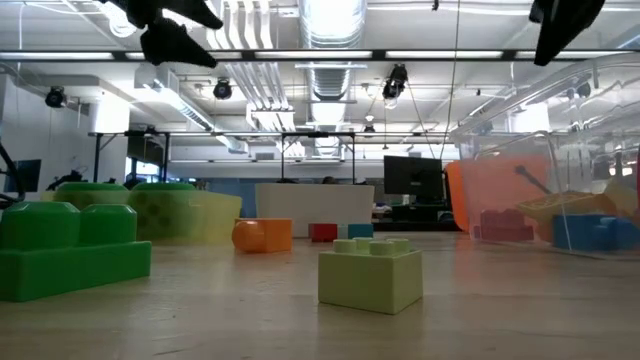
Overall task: Pick & Place Toys
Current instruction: Put the red dice into the yellow bin
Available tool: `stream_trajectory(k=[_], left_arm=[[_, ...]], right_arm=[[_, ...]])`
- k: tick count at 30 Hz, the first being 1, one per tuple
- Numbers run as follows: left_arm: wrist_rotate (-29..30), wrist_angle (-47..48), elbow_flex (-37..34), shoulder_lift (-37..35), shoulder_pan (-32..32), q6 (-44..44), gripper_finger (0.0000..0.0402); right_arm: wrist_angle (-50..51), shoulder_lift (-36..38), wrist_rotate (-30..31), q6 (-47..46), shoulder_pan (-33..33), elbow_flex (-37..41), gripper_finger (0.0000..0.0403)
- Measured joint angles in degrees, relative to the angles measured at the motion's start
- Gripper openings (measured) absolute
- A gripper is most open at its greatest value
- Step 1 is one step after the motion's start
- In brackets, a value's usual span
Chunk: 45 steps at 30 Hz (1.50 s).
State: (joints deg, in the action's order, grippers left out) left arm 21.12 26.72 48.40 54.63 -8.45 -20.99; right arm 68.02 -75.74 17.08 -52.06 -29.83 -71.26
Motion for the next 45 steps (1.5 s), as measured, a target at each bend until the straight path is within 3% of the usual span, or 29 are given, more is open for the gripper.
stream_trajectory(k=[8, 17, 25, 33, 45], left_arm=[[0.3, -5.5, 0.0, 0.0, 0.0, -4.2, 0.0381], [0.3, -6.2, -0.5, 0.8, 0.0, -6.6, 0.0381], [0.3, -7.2, -1.3, 1.6, 0.0, -6.6, 0.0381], [0.3, -8.9, -1.9, 1.9, 0.0, -7.1, 0.0381], [0.3, -8.9, -1.9, 2.2, 0.0, -7.4, 0.0381]], right_arm=[[9.0, -15.3, 1.1, -2.0, -10.1, -12.0, 0.0341], [21.8, -31.4, 0.0, -8.4, -19.4, -31.6, 0.0341], [21.9, -42.9, -0.9, -8.1, -23.6, -45.5, 0.0341], [22.0, -49.9, -0.2, -4.5, -23.8, -50.4, 0.0341], [22.0, -57.2, 1.7, -0.3, -24.5, -50.2, 0.0341]])
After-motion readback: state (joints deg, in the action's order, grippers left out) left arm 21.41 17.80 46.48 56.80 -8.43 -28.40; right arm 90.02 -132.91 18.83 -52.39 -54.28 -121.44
